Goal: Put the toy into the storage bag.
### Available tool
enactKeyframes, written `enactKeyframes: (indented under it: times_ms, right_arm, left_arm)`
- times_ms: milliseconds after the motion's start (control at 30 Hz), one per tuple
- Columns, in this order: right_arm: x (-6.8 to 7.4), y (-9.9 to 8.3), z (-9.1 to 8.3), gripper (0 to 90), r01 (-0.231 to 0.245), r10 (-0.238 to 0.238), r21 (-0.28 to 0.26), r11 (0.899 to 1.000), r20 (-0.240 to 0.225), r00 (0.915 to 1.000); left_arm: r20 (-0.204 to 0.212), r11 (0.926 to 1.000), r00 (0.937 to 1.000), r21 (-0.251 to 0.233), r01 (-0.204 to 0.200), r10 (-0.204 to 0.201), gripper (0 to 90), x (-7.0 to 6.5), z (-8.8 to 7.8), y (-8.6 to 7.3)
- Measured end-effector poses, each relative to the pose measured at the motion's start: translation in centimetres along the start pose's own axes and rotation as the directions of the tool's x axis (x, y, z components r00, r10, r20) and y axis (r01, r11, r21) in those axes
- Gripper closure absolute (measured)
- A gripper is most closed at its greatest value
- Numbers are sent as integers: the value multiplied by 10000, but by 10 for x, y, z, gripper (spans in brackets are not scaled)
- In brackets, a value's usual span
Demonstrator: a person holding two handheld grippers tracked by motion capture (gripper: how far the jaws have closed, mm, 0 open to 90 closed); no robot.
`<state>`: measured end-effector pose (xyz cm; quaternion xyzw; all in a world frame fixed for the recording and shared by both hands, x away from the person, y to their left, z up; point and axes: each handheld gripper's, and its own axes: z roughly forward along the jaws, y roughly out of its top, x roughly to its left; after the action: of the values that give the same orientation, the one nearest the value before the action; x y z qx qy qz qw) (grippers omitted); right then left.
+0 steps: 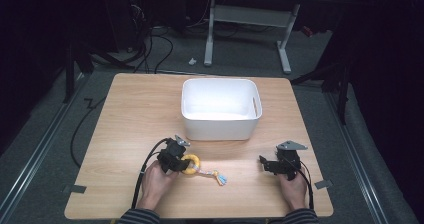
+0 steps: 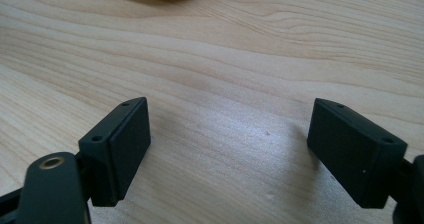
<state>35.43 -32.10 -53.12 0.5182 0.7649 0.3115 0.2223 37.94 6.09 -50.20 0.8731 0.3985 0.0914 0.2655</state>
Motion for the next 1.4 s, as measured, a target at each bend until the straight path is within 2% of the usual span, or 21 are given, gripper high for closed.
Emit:
enactKeyframes:
  times_ms: [167,300,467,600,700,800,900,967,1200,1300,1400]
  right_arm:
    - [0,0,0,174,3,-3,-3,10000,-1,10000]
    - [0,0,0,174,12,-12,2,10000,0,10000]
    - [0,0,0,175,25,-25,4,10000,-10,10000]
    - [0,0,0,186,94,-94,-11,10000,-84,9999]
    - [0,0,0,188,99,-99,-6,10000,-98,9999]
    - [0,0,0,188,99,-99,-15,10000,-94,9999]
    - [0,0,0,188,100,-100,-8,9999,-103,9999]
    - [0,0,0,188,109,-109,-34,9999,-81,9999]
    - [0,1,0,188,100,-100,-10,9999,-99,9999]
    - [0,0,0,188,98,-98,-19,10000,-88,9999]
    - [1,0,0,188,83,-83,-15,10000,-89,9999]
  left_arm:
    - [-32,9997,9998,-183,185,-186,662,3,-9,-2]
    - [165,9982,9990,-429,420,-413,662,6,-20,-3]
    - [176,9982,9985,-277,525,-521,663,12,-25,-3]
    - [263,9968,9976,-452,653,-642,663,15,-34,-1]
    - [364,9958,9973,-632,659,-637,663,15,-42,0]
    - [496,9961,9978,-741,486,-450,663,16,-59,0]
    - [703,9941,9962,-919,571,-508,664,18,-68,-1]
    - [922,9909,9948,-1226,550,-437,665,17,-80,-4]
    - [1253,9905,9913,-1256,555,-397,665,22,-94,-1]
    - [1187,9924,9926,-1167,396,-256,665,22,-99,5]
    - [585,9945,9983,-1039,135,-74,665,20,-104,14]
